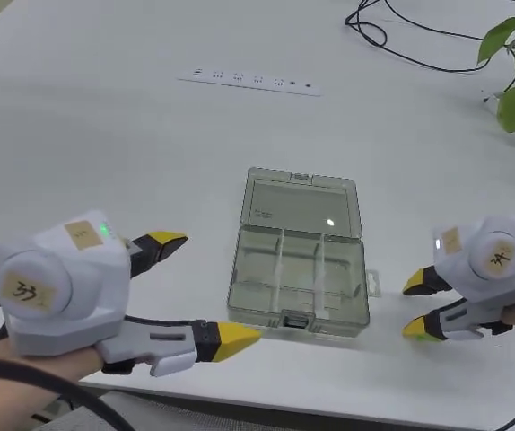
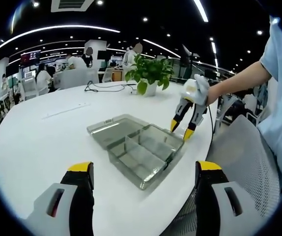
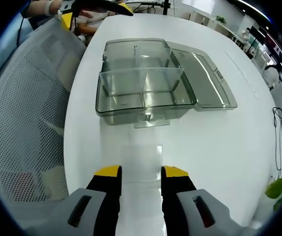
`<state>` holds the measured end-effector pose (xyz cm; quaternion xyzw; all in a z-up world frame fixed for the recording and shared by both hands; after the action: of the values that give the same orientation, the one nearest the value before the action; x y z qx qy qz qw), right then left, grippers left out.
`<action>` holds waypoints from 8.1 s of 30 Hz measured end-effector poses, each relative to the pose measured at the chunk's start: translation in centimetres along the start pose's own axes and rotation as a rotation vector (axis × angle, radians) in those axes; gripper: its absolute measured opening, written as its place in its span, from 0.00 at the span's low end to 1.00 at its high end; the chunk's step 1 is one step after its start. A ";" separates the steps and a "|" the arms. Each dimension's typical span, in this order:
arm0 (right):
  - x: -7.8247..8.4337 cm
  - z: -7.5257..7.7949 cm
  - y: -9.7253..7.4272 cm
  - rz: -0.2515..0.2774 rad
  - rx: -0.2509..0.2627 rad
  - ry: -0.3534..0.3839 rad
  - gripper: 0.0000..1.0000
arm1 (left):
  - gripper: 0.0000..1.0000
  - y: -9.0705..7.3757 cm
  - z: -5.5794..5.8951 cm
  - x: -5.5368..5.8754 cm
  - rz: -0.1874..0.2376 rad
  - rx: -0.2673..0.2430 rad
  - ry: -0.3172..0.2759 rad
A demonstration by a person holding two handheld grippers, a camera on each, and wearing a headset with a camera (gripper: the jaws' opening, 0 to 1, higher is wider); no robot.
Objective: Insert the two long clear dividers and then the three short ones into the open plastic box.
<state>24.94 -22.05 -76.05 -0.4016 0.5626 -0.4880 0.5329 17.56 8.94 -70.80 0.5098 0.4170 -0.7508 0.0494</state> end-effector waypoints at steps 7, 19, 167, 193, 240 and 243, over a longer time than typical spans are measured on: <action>0.0 0.0 -1.5 0.061 0.077 0.052 0.32 | 0.85 0.4 0.1 -0.9 0.033 0.019 -0.045; -4.0 -1.4 -5.4 0.207 0.190 0.013 0.32 | 0.72 2.4 0.0 -3.3 0.025 0.107 -0.180; -19.5 2.0 -6.2 0.040 -0.236 -0.025 0.02 | 0.66 1.6 -1.9 -0.3 -0.073 0.146 0.052; -19.9 2.3 -3.8 -0.001 -0.245 -0.044 0.02 | 0.97 0.9 -3.0 1.2 -0.089 0.063 0.000; -20.9 0.2 0.9 -0.115 -0.127 -0.130 0.02 | 0.91 0.7 -2.6 1.5 -0.090 0.072 -0.012; -20.8 0.3 0.8 -0.117 -0.128 -0.127 0.02 | 0.91 0.7 -2.6 1.4 -0.090 0.071 -0.011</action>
<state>27.58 -1.67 -72.51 -0.4971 0.5333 -0.4551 0.5112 19.12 10.77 -72.63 0.4878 0.4123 -0.7694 -0.0001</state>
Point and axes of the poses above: the centre of the closed fingertips' face, and the gripper's own axes: y roughly forward along the fingers, z roughly to its right, x roughly out of its underside, the point moved 9 cm from there along -y, roughly backward along the fingers, and after that the axes turned 10 degrees about -z, right-handed, at the moved point
